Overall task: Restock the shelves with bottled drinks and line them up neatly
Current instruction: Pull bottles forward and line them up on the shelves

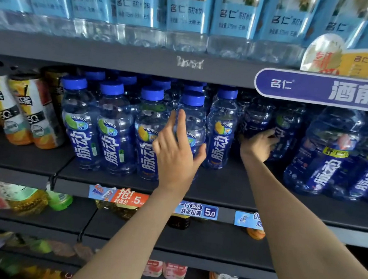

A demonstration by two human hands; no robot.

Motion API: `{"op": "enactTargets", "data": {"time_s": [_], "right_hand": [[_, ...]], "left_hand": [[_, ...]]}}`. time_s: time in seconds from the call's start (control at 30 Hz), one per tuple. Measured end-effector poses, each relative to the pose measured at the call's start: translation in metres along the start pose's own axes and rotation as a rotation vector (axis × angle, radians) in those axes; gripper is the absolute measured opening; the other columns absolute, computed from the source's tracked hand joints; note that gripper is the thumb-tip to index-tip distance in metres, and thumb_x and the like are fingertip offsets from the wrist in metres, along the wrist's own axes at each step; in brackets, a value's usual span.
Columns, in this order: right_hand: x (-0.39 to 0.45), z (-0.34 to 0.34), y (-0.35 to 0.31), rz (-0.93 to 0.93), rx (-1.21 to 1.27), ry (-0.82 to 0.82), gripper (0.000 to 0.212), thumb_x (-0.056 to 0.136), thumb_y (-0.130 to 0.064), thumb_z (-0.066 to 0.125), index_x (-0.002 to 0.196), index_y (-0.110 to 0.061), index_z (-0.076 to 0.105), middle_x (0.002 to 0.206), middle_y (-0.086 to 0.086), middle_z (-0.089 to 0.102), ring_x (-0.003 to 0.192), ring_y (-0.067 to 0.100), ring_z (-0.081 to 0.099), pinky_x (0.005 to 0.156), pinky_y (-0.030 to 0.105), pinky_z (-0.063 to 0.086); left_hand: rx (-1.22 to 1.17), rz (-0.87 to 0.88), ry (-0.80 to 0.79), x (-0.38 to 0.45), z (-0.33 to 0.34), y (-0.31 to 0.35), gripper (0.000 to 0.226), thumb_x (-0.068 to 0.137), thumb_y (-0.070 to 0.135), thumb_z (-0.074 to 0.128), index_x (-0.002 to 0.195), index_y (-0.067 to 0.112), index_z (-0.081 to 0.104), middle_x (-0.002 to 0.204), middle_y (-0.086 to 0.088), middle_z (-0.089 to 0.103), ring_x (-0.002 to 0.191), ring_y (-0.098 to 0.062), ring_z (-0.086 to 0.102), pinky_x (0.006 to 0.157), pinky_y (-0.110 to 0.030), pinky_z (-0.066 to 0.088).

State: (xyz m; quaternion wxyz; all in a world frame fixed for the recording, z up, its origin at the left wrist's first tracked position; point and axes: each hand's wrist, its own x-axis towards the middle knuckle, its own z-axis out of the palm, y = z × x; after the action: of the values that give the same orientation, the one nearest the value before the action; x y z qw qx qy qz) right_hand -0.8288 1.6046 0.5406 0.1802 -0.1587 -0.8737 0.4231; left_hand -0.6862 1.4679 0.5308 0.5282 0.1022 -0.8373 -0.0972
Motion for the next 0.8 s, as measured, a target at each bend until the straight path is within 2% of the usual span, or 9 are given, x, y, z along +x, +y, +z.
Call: {"op": "enactTargets", "data": {"time_s": [0.23, 0.33, 0.47, 0.53, 0.67, 0.8], "right_hand": [[-0.012, -0.022, 0.014, -0.072, 0.025, -0.021, 0.098, 0.065, -0.035, 0.080, 0.136, 0.001, 0.022, 0.138, 0.022, 0.032, 0.127, 0.039, 0.037, 0.100, 0.048, 0.038], [-0.044, -0.037, 0.025, -0.128, 0.074, -0.026, 0.091, 0.064, -0.033, 0.081, 0.128, 0.004, 0.028, 0.132, 0.021, 0.035, 0.118, 0.039, 0.043, 0.095, 0.045, 0.042], [-0.090, -0.054, 0.037, -0.245, 0.074, -0.043, 0.079, 0.066, -0.039, 0.080, 0.117, 0.001, 0.034, 0.120, 0.015, 0.039, 0.111, 0.034, 0.046, 0.084, 0.038, 0.044], [-0.107, -0.057, 0.037, -0.291, 0.043, -0.066, 0.076, 0.068, -0.043, 0.078, 0.115, 0.000, 0.036, 0.118, 0.015, 0.038, 0.109, 0.034, 0.046, 0.083, 0.039, 0.044], [-0.127, -0.052, 0.029, -0.367, 0.012, -0.120, 0.077, 0.069, -0.045, 0.077, 0.117, -0.001, 0.038, 0.118, 0.014, 0.040, 0.111, 0.031, 0.043, 0.083, 0.036, 0.042], [-0.134, -0.044, 0.031, -0.388, -0.045, -0.248, 0.075, 0.071, -0.046, 0.075, 0.121, -0.005, 0.037, 0.120, 0.011, 0.042, 0.114, 0.028, 0.039, 0.087, 0.032, 0.037]], "left_hand": [[0.011, 0.011, 0.006, 0.000, -0.001, 0.001, 0.075, 0.082, 0.047, 0.052, 0.138, 0.005, 0.026, 0.130, -0.019, 0.050, 0.114, -0.024, 0.037, 0.091, -0.034, 0.028], [0.018, 0.003, -0.009, 0.000, -0.003, 0.002, 0.075, 0.082, 0.048, 0.049, 0.139, 0.005, 0.025, 0.130, -0.020, 0.049, 0.112, -0.024, 0.036, 0.090, -0.034, 0.027], [0.015, -0.004, -0.027, 0.000, -0.006, 0.003, 0.075, 0.083, 0.048, 0.048, 0.139, 0.004, 0.025, 0.129, -0.020, 0.050, 0.110, -0.024, 0.036, 0.089, -0.034, 0.026], [0.013, -0.005, -0.029, 0.000, -0.007, 0.003, 0.076, 0.081, 0.047, 0.052, 0.138, 0.004, 0.026, 0.129, -0.020, 0.051, 0.112, -0.025, 0.039, 0.090, -0.034, 0.029], [-0.001, 0.003, -0.057, 0.000, -0.012, 0.002, 0.077, 0.080, 0.047, 0.055, 0.138, 0.004, 0.027, 0.130, -0.020, 0.051, 0.111, -0.032, 0.054, 0.089, -0.039, 0.045], [-0.005, -0.001, -0.077, 0.001, -0.015, 0.002, 0.079, 0.079, 0.047, 0.055, 0.138, 0.005, 0.025, 0.131, -0.019, 0.050, 0.112, -0.032, 0.054, 0.089, -0.039, 0.045]]}}
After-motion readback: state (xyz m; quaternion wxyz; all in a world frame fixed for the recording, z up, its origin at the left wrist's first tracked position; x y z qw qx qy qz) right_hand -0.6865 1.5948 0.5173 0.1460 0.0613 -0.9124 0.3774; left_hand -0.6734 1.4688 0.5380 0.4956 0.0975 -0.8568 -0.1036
